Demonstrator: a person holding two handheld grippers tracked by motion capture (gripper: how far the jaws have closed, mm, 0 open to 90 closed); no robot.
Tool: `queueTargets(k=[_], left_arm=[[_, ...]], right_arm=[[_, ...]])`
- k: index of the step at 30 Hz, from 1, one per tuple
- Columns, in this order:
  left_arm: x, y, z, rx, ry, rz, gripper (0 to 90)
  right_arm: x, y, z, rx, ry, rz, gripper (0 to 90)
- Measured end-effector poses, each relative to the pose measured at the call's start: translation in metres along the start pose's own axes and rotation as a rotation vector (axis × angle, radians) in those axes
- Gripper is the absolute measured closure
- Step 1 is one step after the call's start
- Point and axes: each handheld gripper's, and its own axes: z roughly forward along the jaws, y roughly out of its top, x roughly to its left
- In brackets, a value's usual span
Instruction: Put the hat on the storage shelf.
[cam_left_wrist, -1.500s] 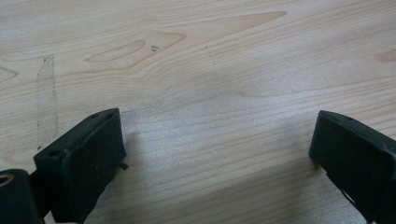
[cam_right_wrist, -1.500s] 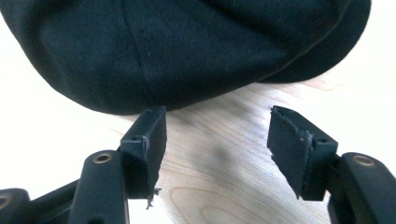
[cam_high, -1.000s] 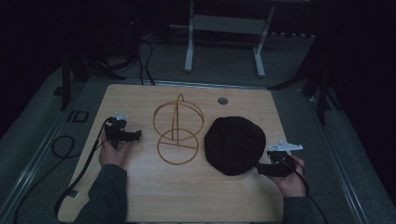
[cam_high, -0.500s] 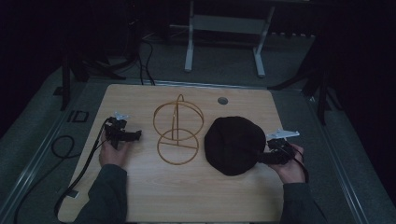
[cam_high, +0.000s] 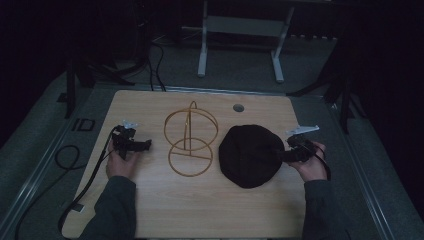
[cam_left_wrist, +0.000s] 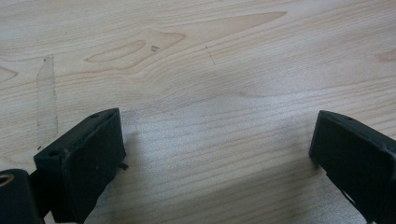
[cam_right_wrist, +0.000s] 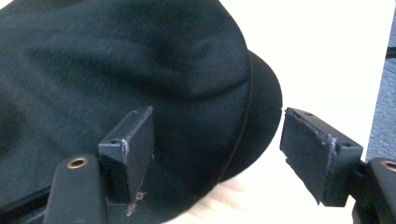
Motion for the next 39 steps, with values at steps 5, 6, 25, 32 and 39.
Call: queueTargets(k=[5, 6, 25, 32, 39], left_arm=[[0.0, 0.0, 0.0, 0.0, 0.0, 0.0, 2.9], [0.0, 0.0, 0.0, 0.0, 0.0, 0.0, 2.8], [0.0, 0.0, 0.0, 0.0, 0.0, 0.0, 2.9], [0.0, 0.0, 0.0, 0.0, 0.0, 0.0, 2.9], [0.0, 0.0, 0.0, -0.001, 0.0, 0.0, 2.9]], right_arm=[[-0.004, 0.011, 0.009, 0.014, -0.001, 0.003, 26.9], [-0.004, 0.014, 0.011, 0.014, -0.001, 0.002, 27.7], [-0.017, 0.032, 0.059, 0.139, 0.048, 0.091, 43.8], [-0.016, 0.033, 0.07, 0.184, 0.052, 0.107, 57.7], [-0.009, 0.036, 0.074, 0.213, -0.013, 0.083, 66.3]])
